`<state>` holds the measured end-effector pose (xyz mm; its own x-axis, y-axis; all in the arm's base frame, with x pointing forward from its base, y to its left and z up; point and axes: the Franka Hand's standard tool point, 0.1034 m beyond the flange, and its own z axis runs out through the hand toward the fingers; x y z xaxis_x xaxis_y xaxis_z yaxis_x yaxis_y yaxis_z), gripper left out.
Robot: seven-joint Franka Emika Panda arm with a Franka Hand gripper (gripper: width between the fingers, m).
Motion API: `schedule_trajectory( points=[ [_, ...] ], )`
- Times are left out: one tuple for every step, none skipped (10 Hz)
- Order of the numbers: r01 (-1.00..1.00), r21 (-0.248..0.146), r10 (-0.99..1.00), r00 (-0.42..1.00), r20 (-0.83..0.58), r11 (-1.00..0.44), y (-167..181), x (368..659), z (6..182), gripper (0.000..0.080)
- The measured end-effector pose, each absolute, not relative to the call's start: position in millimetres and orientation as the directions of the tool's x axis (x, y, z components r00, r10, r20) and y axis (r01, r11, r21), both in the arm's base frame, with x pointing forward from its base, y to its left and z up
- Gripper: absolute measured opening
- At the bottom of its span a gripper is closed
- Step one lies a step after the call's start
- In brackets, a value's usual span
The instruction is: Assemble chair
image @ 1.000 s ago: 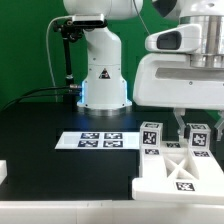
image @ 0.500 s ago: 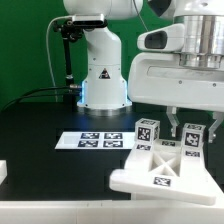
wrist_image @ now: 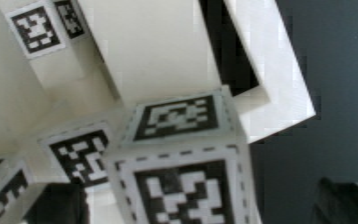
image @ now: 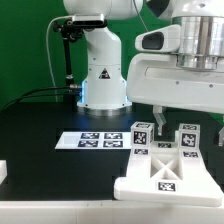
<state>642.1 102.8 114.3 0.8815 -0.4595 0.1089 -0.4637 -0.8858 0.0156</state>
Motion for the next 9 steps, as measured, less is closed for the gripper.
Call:
schedule_trajectory(
  points=[
    [-0.464,0.016,-0.459,0.882,0.109,-0.886,103,642,114.1,0.0645],
    [-0.464,0.016,-0.459,0.882,0.109,-0.886,103,642,114.0,0.0649],
    [-0.463,0.014,-0.459,0.882,0.108,-0.886,103,643,115.3,0.0649],
    [-0.452,0.004,-0.449,0.887,0.108,-0.892,104,644,131.0,0.0649],
    [-0.447,-0.020,-0.446,0.889,0.103,-0.894,103,642,158.7,0.0649],
    [-0.453,-0.027,-0.453,0.885,0.107,-0.891,100,644,170.1,0.0649],
    [-0.449,-0.019,-0.449,0.888,0.103,-0.893,101,643,158.5,0.0649],
    [-0.449,-0.017,-0.448,0.888,0.102,-0.893,101,642,157.4,0.0649],
    [-0.449,-0.017,-0.448,0.888,0.101,-0.894,101,642,157.3,0.0649]
  ],
)
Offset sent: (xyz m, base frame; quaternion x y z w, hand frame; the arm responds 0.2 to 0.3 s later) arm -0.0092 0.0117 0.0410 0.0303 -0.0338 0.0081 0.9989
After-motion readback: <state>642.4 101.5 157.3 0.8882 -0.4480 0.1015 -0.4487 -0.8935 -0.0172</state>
